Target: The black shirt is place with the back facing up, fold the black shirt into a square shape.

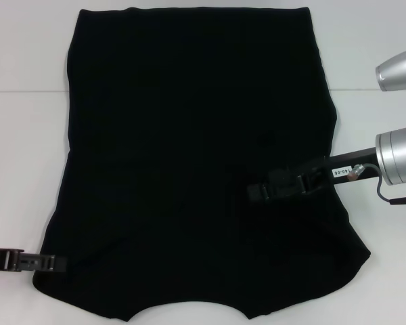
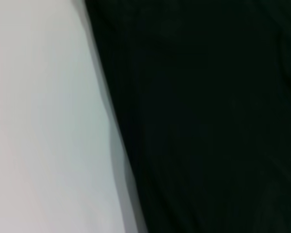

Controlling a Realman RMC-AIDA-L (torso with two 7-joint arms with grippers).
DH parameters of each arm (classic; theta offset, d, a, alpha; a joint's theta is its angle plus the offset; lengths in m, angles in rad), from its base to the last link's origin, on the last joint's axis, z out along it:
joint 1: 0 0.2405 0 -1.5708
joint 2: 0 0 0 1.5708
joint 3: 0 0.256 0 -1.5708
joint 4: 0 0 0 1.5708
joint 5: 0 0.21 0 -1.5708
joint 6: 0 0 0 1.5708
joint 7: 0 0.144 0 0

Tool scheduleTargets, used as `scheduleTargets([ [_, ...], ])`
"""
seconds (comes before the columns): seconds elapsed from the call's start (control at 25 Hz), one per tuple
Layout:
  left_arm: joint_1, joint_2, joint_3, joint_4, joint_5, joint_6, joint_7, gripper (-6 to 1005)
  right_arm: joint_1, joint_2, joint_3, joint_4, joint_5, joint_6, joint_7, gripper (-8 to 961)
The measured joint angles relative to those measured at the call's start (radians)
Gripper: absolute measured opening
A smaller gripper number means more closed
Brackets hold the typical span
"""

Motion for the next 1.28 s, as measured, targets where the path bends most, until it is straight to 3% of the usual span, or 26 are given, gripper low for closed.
scheduleTargets([
  [0.44,-0.012,-0.002,0.023,-0.012,0.002,-0.012,-0.006,948,-0.001,-0.003,0.005,-0.001,0.005,0.001,0.002,917],
  [0.8,-0.030,0.004,0.027,-0.040,0.028,-0.030,-0.009,663,-0.002,-0.006,0.018,-0.003,0.005,0.001,0.002,915],
  [1.0,-0.032,0.005,0.027,-0.048,0.031,-0.042,-0.010,416,-0.002,-0.007,0.028,-0.003,0.005,-0.003,0.002,914],
  [1.28,-0.033,0.006,0.027,-0.048,0.031,-0.060,-0.009,265,-0.008,-0.008,0.034,-0.003,0.005,-0.001,0.007,912],
])
